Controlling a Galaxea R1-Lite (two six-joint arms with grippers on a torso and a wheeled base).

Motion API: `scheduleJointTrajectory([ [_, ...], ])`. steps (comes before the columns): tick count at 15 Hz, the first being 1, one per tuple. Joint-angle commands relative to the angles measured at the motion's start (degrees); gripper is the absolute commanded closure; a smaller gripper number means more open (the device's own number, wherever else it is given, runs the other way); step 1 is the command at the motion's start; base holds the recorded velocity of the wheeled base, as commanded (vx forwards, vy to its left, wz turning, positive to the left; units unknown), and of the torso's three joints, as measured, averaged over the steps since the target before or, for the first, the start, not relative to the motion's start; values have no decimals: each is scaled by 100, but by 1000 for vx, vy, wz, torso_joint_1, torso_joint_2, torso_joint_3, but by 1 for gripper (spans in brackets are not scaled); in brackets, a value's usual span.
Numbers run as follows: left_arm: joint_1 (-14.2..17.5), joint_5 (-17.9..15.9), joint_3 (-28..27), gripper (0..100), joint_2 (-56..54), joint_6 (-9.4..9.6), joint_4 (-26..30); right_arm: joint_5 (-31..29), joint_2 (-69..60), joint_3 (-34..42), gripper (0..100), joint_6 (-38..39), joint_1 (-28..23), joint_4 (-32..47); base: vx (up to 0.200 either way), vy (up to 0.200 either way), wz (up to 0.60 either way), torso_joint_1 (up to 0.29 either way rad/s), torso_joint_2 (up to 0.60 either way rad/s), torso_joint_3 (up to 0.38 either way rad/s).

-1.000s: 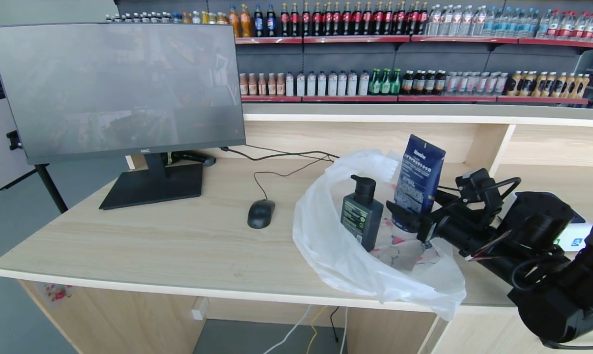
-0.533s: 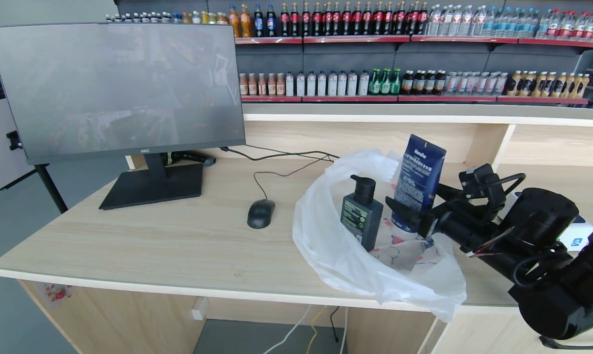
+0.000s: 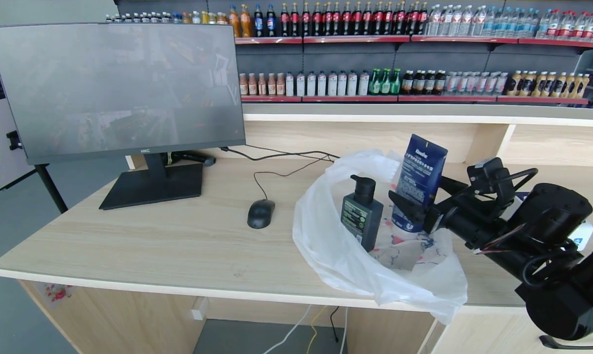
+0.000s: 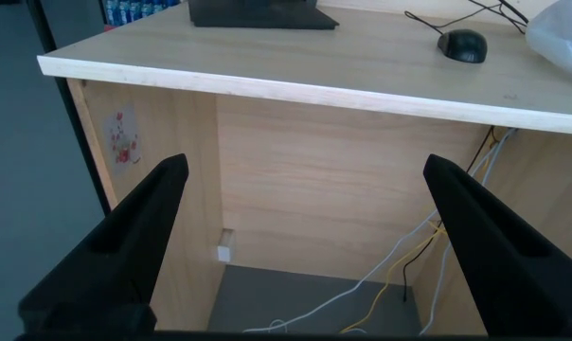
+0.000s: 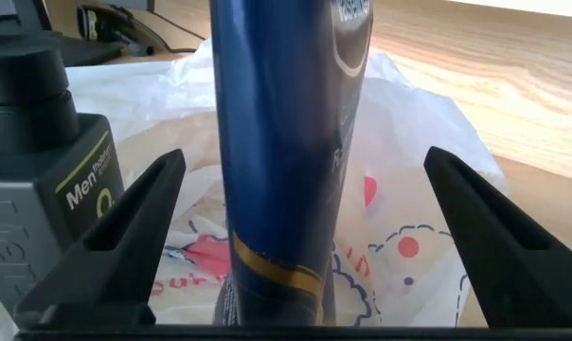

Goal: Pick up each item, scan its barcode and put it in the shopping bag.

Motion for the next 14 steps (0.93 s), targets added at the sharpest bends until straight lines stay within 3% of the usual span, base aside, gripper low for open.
scheduleJointTrajectory([
  [1, 9, 1, 1, 0, -2, -4, -1, 4, -216, 73, 0, -10, 7, -6, 0, 0, 0, 0, 0, 0],
  [8, 9, 10, 1, 0, -2, -4, -1, 4, -717, 407, 0, -10, 7, -6, 0, 0, 0, 0, 0, 0],
  [14, 0, 1, 1, 0, -2, 5, -1, 4, -2018, 1427, 0, -116, 86, -6, 0, 0, 0, 0, 0, 0],
])
